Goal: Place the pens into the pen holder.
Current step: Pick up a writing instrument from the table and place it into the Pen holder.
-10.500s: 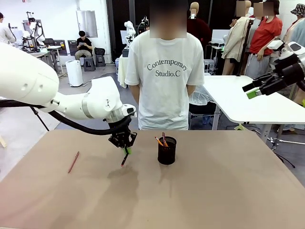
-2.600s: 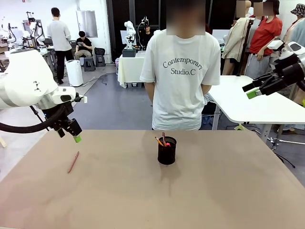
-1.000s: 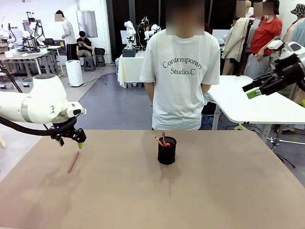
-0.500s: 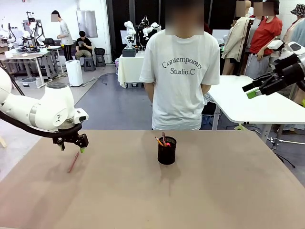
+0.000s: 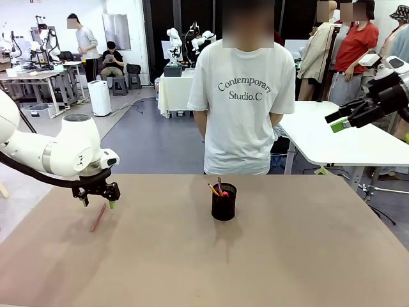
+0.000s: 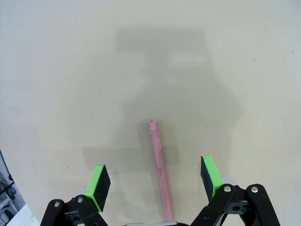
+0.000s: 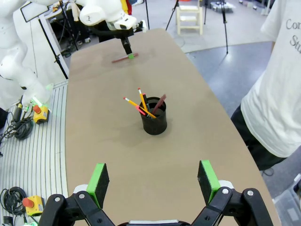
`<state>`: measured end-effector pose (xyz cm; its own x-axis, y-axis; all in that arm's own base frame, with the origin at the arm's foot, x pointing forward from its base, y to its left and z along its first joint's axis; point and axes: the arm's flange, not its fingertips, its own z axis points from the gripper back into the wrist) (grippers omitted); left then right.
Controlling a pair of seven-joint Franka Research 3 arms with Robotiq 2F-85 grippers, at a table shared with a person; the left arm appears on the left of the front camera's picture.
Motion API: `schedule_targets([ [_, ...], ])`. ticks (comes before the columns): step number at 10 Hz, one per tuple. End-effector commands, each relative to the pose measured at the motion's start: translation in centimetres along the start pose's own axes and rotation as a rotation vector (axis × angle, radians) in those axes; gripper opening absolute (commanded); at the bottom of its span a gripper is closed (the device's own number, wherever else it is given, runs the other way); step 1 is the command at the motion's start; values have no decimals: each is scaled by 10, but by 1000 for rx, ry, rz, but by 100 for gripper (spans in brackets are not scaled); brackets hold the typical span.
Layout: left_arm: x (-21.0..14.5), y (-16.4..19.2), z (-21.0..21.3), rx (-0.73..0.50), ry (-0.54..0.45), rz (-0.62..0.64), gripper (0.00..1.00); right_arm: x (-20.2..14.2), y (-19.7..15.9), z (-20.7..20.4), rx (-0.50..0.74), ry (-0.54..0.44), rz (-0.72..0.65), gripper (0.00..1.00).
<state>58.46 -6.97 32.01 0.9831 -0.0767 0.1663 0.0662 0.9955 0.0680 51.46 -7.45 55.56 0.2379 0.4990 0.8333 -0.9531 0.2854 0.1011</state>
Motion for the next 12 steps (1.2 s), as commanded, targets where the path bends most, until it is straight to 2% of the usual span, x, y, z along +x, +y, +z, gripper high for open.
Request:
schedule_targets([
  [1,-1,1,-2,17,2,-7,100,3,1,2,-2,10,3,100],
  [8,7,3,-11,-39,24,29,100,3,1,2,-2,10,3,100],
  [9,7,3,-14,-41,27,24,96,3,1,2,-2,10,3,100],
  [12,7,6,-16,-45,37,23,38,3,1,2,-2,10,3,100],
])
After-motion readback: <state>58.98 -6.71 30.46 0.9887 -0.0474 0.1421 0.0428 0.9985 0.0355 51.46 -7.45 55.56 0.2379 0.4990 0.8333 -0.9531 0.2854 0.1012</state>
